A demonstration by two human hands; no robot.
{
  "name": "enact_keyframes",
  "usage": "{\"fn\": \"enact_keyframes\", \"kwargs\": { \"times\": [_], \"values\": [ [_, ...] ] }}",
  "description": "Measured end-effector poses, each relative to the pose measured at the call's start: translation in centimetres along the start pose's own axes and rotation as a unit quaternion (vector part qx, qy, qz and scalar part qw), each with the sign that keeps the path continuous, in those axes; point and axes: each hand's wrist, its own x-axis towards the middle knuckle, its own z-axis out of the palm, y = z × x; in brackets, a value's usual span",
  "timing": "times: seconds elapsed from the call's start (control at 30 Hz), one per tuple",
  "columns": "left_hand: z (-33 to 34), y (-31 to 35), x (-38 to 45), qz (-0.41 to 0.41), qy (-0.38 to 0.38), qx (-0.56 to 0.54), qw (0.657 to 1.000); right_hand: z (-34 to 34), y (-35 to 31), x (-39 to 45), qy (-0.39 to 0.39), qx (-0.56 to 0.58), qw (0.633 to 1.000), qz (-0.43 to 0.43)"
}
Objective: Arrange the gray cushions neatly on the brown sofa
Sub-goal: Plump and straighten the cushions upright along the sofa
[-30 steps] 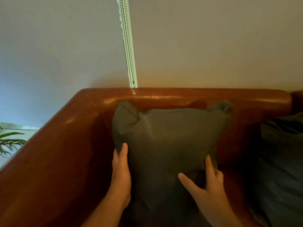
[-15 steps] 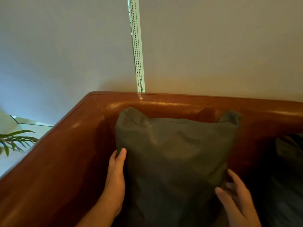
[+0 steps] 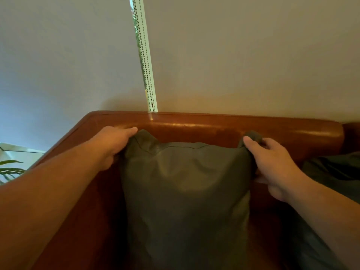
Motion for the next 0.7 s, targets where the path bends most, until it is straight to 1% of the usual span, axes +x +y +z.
{"fn": "enact_keyframes", "kwargs": {
  "times": [0.07, 0.13, 0.2, 0.27, 0.3, 0.33, 0.4, 0.43, 0.47, 0.53, 0.57, 0.63, 0.7],
  "values": [
    [0.9, 0.2, 0.2, 0.015, 0.007, 0.047, 0.999, 1.0, -0.1, 0.3, -0.009, 0.001, 1.000, 0.002],
    [1.5, -0.2, 0.4, 0.070, 0.057, 0.096, 0.991, 1.8, 0.1, 0.2, -0.011, 0.012, 1.000, -0.005],
    [1.3, -0.5, 0.0, 0.128, 0.145, 0.098, 0.976, 2.2, -0.6, 0.2, 0.001, 0.057, 0.998, -0.019],
    [0.5, -0.3, -0.3, 0.160, 0.257, 0.079, 0.950, 2.4, -1.5, 0.4, 0.018, 0.097, 0.993, -0.057],
    [0.0, -0.2, -0.2, 0.167, 0.294, 0.075, 0.938, 2.5, -1.9, 0.7, 0.028, 0.087, 0.992, -0.086],
    [-0.4, -0.4, 0.0, 0.172, 0.314, 0.083, 0.930, 2.5, -2.0, 0.9, 0.040, 0.041, 0.991, -0.118],
    [-0.7, -1.1, 0.0, 0.153, 0.306, 0.111, 0.933, 2.8, -1.3, 1.3, 0.067, -0.096, 0.980, -0.159],
    [-0.7, -1.5, 0.0, 0.131, 0.287, 0.109, 0.943, 2.9, -0.7, 1.3, 0.078, -0.164, 0.969, -0.168],
    [-0.6, -1.9, -0.1, 0.108, 0.264, 0.103, 0.953, 2.9, -0.2, 1.2, 0.084, -0.207, 0.959, -0.176],
    [-0.7, -2.0, 0.1, 0.070, 0.200, 0.081, 0.974, 2.6, 0.1, 1.2, 0.080, -0.235, 0.946, -0.208],
    [-1.0, -1.8, 0.4, 0.061, 0.186, 0.063, 0.979, 2.3, -0.1, 1.3, 0.077, -0.243, 0.939, -0.229],
    [-1.8, -1.1, 0.8, 0.033, 0.156, -0.029, 0.987, 1.6, -0.7, 1.7, 0.075, -0.266, 0.927, -0.254],
    [-3.0, -0.5, 1.0, 0.018, 0.111, -0.107, 0.988, 1.0, -0.9, 2.0, 0.077, -0.271, 0.929, -0.240]
  ]
}}
